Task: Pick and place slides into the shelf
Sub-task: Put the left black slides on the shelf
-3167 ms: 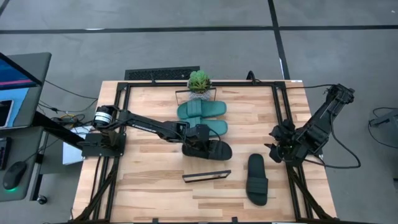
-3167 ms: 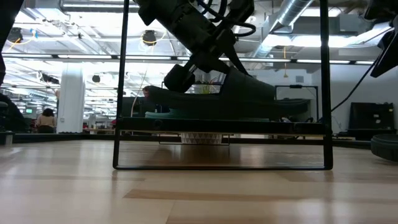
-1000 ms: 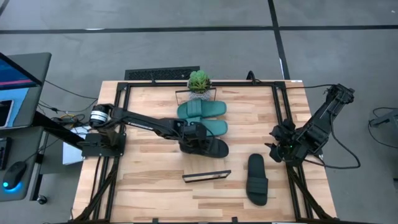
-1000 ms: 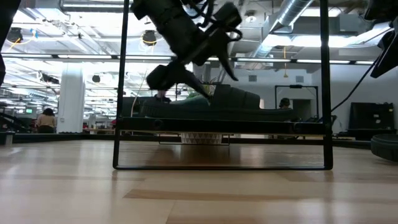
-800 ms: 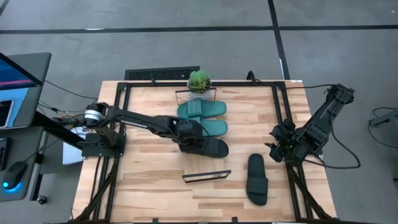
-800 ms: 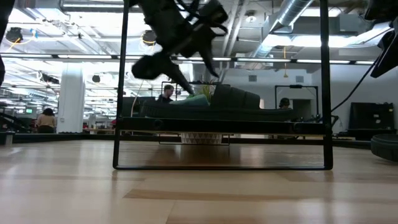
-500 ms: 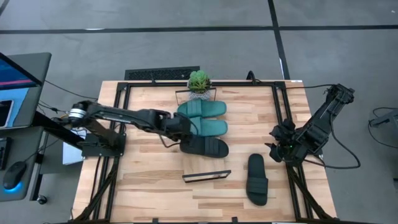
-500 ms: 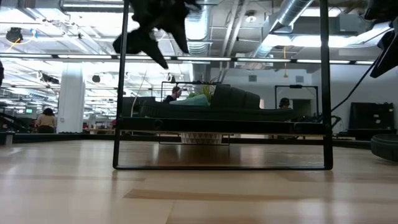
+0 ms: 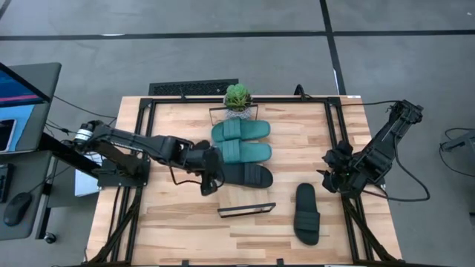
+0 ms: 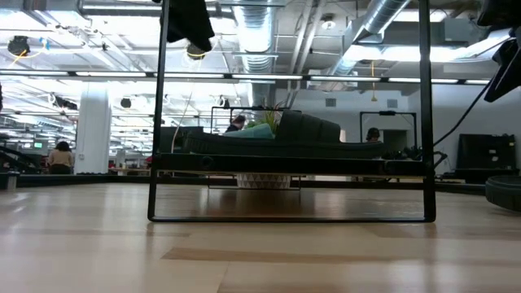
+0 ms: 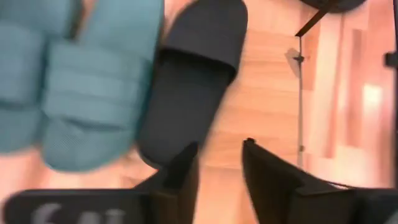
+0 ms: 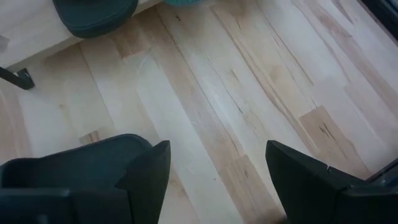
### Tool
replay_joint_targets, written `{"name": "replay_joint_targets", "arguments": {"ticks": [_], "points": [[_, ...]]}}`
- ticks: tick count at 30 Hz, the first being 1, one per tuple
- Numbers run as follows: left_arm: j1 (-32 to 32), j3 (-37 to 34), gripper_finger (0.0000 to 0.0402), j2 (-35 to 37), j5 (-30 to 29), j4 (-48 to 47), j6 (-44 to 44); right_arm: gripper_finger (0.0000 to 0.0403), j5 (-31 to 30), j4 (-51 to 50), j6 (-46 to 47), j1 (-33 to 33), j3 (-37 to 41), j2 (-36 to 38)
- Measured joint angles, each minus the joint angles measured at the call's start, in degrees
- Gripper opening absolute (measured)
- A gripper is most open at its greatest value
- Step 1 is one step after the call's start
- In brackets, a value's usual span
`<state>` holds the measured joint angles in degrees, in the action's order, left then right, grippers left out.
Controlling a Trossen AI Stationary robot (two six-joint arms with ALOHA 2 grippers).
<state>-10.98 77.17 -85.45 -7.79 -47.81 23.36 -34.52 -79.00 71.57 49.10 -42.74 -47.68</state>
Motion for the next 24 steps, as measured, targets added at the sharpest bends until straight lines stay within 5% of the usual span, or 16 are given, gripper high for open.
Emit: {"name": "replay_joint_targets", "arguments": {"ticks": [5, 16, 24], "points": [[0.5, 2.4, 0.0011, 0.0, -4.1, 0.5, -11.2, 0.0256, 0.0, -0.1, 1.0, 0.0, 0.0, 0.0], [1.9, 8.9, 0.0, 1.0, -3.7, -4.3, -19.3, 0.0256, -0.2, 0.9, 3.0, -0.6, 0.0, 0.0], [1.8, 12.3, 0.0, 11.7, -4.3, 1.7, -22.1, 0.0256, -0.2, 4.4, 4.6, -4.7, 0.0, 0.0]]}}
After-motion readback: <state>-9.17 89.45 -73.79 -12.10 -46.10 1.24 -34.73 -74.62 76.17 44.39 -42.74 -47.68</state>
